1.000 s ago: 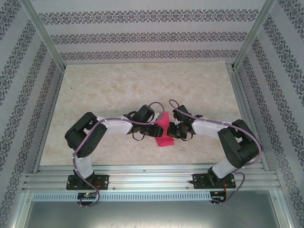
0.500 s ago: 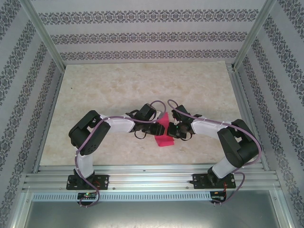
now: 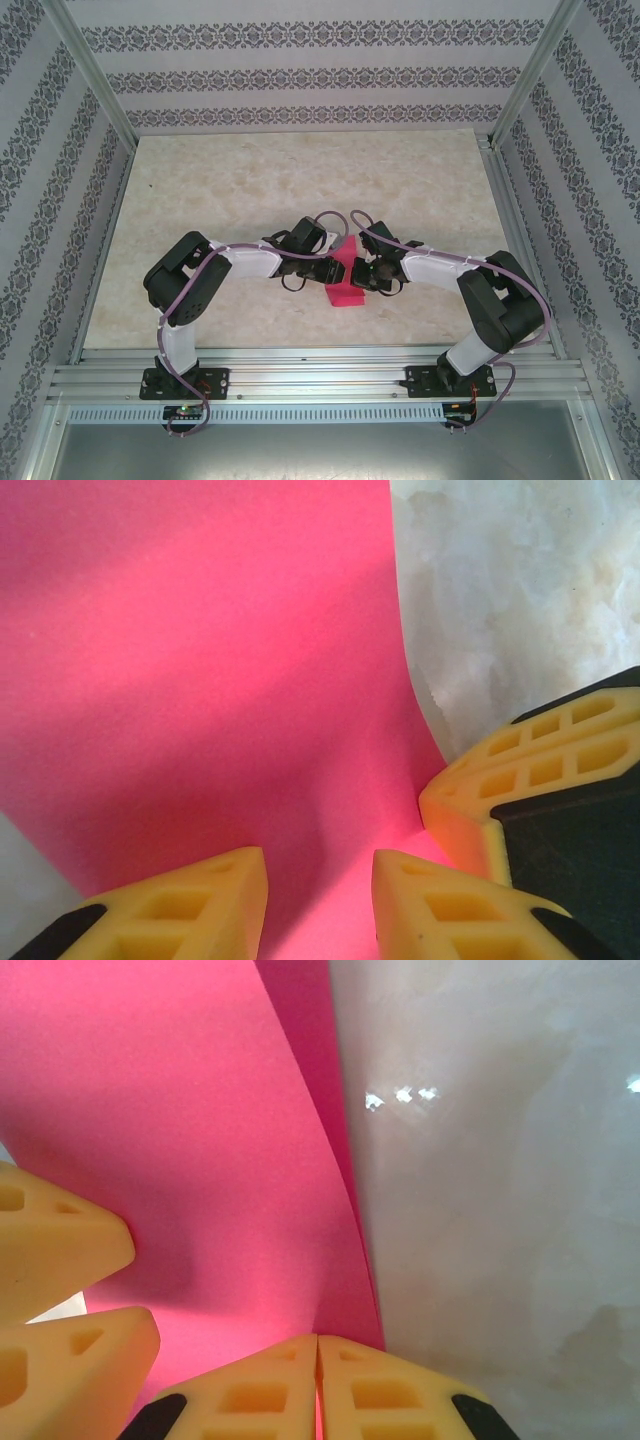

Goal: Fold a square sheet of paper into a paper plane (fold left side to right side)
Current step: First fold the square sheet of paper in half at the center of the table.

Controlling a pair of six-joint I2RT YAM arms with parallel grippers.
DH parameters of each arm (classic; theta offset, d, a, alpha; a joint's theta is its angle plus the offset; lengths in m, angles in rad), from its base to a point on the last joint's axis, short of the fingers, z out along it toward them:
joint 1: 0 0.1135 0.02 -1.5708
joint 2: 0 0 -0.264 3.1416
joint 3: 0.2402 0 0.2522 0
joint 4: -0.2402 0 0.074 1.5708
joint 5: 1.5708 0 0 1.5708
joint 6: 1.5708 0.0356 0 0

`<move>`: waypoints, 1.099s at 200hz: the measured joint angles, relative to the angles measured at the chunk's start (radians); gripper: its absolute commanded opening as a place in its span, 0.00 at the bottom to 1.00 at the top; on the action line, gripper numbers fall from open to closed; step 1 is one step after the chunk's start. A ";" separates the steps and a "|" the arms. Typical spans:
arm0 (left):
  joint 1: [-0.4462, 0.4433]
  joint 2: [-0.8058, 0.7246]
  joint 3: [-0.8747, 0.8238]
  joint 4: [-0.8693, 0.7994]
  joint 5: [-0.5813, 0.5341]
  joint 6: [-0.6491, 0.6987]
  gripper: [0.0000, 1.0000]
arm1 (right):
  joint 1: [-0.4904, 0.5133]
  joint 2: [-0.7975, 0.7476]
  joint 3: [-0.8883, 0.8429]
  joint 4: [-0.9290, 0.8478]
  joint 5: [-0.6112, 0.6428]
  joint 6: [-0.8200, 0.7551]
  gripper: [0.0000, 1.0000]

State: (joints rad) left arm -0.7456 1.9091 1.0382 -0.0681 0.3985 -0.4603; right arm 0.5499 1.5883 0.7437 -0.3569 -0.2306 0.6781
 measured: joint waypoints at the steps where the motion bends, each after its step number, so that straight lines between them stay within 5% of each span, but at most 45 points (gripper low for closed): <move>1: 0.000 0.000 0.000 0.000 -0.001 0.000 0.36 | 0.000 0.000 0.000 0.000 0.000 0.000 0.09; 78: 0.030 0.013 0.055 -0.056 -0.105 0.042 0.40 | 0.000 0.001 0.001 0.002 0.006 0.000 0.09; 220: 0.096 0.053 0.116 -0.050 -0.107 0.049 0.34 | 0.000 0.000 0.001 0.002 0.017 0.000 0.09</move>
State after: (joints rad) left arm -0.6498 1.9625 1.1538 -0.1177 0.2913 -0.4110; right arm 0.5503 1.5887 0.7444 -0.3550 -0.2138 0.6781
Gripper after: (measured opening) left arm 0.360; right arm 0.092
